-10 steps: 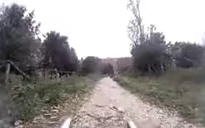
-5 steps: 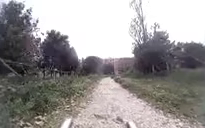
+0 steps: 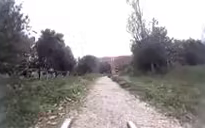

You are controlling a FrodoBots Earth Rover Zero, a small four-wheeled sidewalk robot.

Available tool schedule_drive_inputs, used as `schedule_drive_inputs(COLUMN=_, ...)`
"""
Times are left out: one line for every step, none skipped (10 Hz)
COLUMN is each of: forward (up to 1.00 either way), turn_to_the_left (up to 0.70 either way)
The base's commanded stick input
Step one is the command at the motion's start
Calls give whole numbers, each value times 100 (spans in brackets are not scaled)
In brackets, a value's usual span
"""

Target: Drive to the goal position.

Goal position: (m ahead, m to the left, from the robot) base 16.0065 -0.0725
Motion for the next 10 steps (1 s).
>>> schedule_drive_inputs(forward=70, turn_to_the_left=-5)
schedule_drive_inputs(forward=70, turn_to_the_left=0)
schedule_drive_inputs(forward=70, turn_to_the_left=0)
schedule_drive_inputs(forward=70, turn_to_the_left=0)
schedule_drive_inputs(forward=70, turn_to_the_left=0)
schedule_drive_inputs(forward=70, turn_to_the_left=0)
schedule_drive_inputs(forward=70, turn_to_the_left=0)
schedule_drive_inputs(forward=70, turn_to_the_left=0)
schedule_drive_inputs(forward=70, turn_to_the_left=0)
schedule_drive_inputs(forward=70, turn_to_the_left=0)
